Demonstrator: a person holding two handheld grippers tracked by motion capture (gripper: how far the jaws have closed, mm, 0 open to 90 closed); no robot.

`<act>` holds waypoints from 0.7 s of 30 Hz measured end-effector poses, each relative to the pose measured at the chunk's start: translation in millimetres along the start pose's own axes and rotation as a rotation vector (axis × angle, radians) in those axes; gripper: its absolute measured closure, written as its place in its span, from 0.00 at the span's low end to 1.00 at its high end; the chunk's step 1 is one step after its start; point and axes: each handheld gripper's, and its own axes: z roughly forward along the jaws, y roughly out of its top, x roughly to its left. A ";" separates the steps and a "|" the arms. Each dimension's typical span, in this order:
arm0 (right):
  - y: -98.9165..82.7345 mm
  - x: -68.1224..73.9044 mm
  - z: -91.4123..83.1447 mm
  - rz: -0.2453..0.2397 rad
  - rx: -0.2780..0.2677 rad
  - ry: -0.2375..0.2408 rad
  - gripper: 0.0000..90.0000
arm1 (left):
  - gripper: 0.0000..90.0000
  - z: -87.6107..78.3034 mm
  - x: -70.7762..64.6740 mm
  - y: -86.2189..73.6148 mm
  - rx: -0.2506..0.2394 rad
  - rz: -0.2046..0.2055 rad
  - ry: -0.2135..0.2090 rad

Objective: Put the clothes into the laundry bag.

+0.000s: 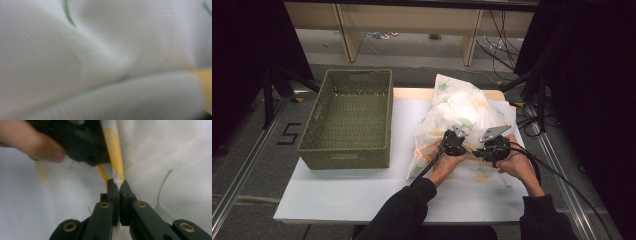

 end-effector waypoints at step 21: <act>-5.6 -1.8 10.3 0.013 0.019 0.031 1.00 | 0.45 -142.8 16.4 -32.0 0.072 0.260 0.061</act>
